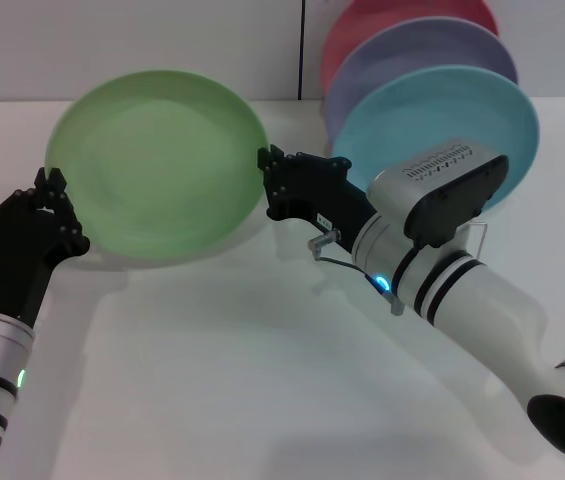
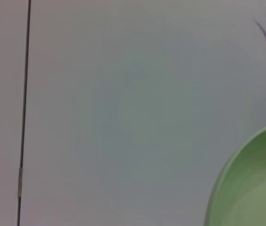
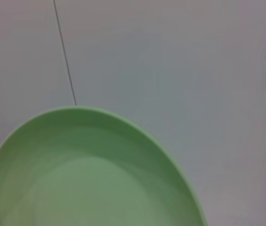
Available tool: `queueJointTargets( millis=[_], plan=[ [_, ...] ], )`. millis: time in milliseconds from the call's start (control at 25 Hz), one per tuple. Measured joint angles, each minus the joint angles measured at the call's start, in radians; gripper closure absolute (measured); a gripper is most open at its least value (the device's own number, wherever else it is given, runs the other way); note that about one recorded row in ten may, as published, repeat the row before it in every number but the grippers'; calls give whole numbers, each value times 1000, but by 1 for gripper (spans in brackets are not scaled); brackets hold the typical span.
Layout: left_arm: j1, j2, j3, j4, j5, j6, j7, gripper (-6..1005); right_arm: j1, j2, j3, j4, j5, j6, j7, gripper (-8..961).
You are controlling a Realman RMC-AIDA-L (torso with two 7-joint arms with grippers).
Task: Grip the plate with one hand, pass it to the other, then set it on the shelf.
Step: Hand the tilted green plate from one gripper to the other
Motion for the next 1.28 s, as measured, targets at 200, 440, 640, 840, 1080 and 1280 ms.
queueJointTargets(
  millis=[200,440,640,840,1080,1280],
  plan=[
    [1,2,0,0,3,1,-1,955,-6,0,1,1,0,-3,0,934],
    [8,4,0,-2,1,7,-3,953,-14,0,4,0,1,-13,0,935],
    [17,4,2,-4,3,30,-4,791,-15,0,5,-2,5,-14,0,935],
    [30,8,26,-7,3,85,-36,597,-15,0,9,-5,8,-14,0,934],
    [49,13,41,-9,6,163,-84,409,-13,0,17,-7,5,-12,0,936],
    [63,14,38,-9,17,202,-121,409,-11,0,17,-9,4,-11,-1,937]
  ],
)
